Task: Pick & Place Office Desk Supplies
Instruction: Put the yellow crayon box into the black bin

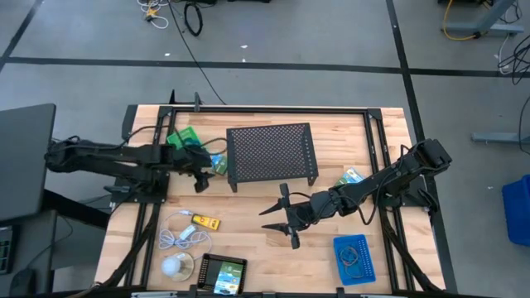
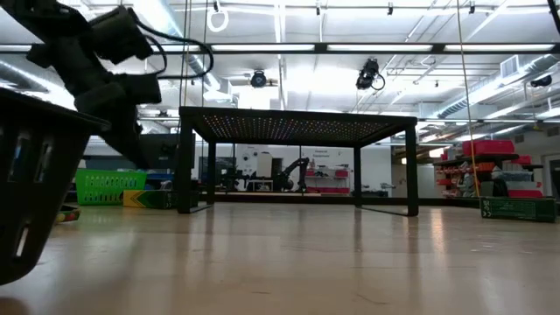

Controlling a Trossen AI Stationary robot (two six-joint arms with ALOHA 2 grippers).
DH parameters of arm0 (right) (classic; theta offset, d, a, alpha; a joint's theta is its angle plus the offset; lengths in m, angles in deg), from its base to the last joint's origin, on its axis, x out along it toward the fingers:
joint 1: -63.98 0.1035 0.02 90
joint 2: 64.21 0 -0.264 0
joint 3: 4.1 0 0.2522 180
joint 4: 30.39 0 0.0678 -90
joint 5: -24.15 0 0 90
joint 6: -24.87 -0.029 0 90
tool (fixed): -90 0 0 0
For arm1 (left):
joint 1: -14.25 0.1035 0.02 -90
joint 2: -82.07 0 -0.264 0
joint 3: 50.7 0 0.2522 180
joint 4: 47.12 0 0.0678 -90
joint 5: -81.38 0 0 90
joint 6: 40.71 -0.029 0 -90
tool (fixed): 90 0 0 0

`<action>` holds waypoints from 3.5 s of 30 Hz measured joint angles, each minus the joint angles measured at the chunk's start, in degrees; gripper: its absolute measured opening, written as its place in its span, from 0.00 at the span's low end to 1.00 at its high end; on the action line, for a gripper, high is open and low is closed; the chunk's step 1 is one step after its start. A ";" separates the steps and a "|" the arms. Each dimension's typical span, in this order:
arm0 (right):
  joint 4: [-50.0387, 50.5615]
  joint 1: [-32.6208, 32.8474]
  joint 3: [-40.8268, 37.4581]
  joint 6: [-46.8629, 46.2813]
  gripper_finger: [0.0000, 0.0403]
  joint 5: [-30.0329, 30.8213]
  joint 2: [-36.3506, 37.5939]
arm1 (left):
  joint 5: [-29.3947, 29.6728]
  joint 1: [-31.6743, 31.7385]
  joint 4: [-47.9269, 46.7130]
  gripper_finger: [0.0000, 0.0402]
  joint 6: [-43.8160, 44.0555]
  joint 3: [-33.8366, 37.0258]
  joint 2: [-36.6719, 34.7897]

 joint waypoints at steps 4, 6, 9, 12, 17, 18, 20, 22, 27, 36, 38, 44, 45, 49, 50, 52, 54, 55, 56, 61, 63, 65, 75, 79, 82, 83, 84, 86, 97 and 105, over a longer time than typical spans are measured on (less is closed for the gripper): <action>1.19 0.00 0.00 -0.07 0.43 0.07 0.00 | 0.95 -1.99 0.40 0.51 -0.57 0.00 5.35; 1.84 0.00 0.00 -0.16 0.43 0.20 0.00 | 1.60 -2.86 0.64 0.51 -1.18 0.00 7.46; 2.76 0.00 0.00 -0.17 0.43 0.24 0.00 | -0.08 -4.51 0.94 0.51 -1.77 0.00 9.80; 3.78 0.00 0.00 -0.63 0.43 0.31 0.00 | -2.68 -6.53 0.55 0.51 0.09 -0.68 11.26; 5.19 0.00 0.00 -1.65 0.43 0.31 -0.01 | -3.27 -10.90 -3.83 0.51 2.97 -4.86 12.35; 5.32 -0.01 0.00 -1.67 0.43 0.31 -0.02 | -3.37 -11.85 -5.08 0.51 3.28 -5.99 12.47; 5.61 0.00 0.00 -1.77 0.43 0.30 -0.02 | -3.93 -13.78 -7.50 0.51 3.71 -8.37 12.66; 6.06 0.00 0.00 -2.71 0.43 0.26 -0.02 | -5.48 -15.98 -10.27 0.51 4.35 -10.45 12.99; 7.70 0.16 0.00 -3.72 0.43 0.16 -0.02 | -8.68 -22.02 -16.65 0.51 6.16 -14.49 13.83; 9.24 0.70 0.00 -6.85 0.43 0.15 -0.02 | -3.73 -29.05 -18.23 0.50 10.93 -15.65 14.05; 9.82 0.74 0.00 -7.31 0.43 0.15 -0.02 | 1.52 -29.07 -18.16 0.50 11.97 -15.65 14.37; 9.91 0.76 0.00 -7.40 0.43 0.15 -0.02 | 13.35 -25.18 -16.88 0.50 8.12 -15.65 19.91; 9.89 0.74 0.00 -7.40 0.43 0.17 -0.02 | 15.55 -24.42 -16.79 0.50 7.03 -15.65 21.44; 10.43 0.85 0.00 -7.41 0.43 0.30 -0.02 | 22.52 -21.55 -15.72 0.51 1.11 -15.63 27.62; 10.79 0.90 0.00 -7.38 0.43 0.50 -0.02 | 24.19 -20.91 -15.33 0.52 -0.27 -15.63 28.98; 11.37 1.24 0.00 -7.32 0.43 1.69 -0.02 | 26.06 -19.61 -14.26 0.53 -2.83 -15.63 31.17; 11.97 1.64 0.00 -7.10 0.43 2.92 -0.02 | 26.82 -18.24 -13.00 0.54 -4.59 -15.63 32.88; 12.29 1.84 0.00 -7.03 0.43 3.26 -0.02 | 26.87 -17.62 -12.29 0.55 -5.27 -15.63 33.50; 12.48 2.05 0.00 -7.01 0.43 3.54 -0.02 | 26.92 -17.01 -11.66 0.55 -6.07 -15.62 33.97; 12.90 2.86 0.00 -7.03 0.43 3.74 -0.02 | 24.45 -14.44 -8.36 0.56 -10.24 -15.61 34.81; 13.12 3.16 0.00 -7.03 0.43 3.74 -0.02 | 20.54 -13.25 -7.78 0.56 -10.79 -15.61 34.79; 13.39 3.39 0.00 -7.06 0.43 3.73 -0.02 | 16.70 -12.48 -7.74 0.55 -10.80 -15.75 34.56; 14.03 3.56 0.00 -7.27 0.43 3.68 -0.02 | 6.36 -16.47 -8.21 0.54 -8.67 -17.21 32.51; 14.15 3.56 0.00 -7.27 0.43 3.67 -0.02 | 1.57 -19.96 -10.38 0.54 -6.48 -19.98 32.52; 14.19 3.56 0.00 -7.28 0.43 3.52 -0.02 | -1.44 -22.61 -10.35 0.54 -5.39 -21.42 32.54; 14.21 3.57 0.00 -7.28 0.43 3.50 -0.02 | -1.94 -23.47 -10.46 0.54 -4.88 -21.88 32.54; 14.24 3.59 0.00 -7.28 0.43 3.51 -0.02 | -2.12 -24.35 -10.44 0.54 -4.62 -22.46 32.54; 14.24 3.65 0.00 -7.27 0.43 3.50 -0.02 | -2.00 -25.93 -9.66 0.54 -4.27 -23.60 32.54; 14.48 3.65 0.00 -8.80 0.43 3.52 -0.02 | 3.69 -28.19 -14.22 0.54 0.30 -28.89 32.05; 14.63 3.74 0.00 -8.76 0.43 3.55 -0.02 | 7.59 -23.91 -21.83 0.54 6.26 -24.61 32.08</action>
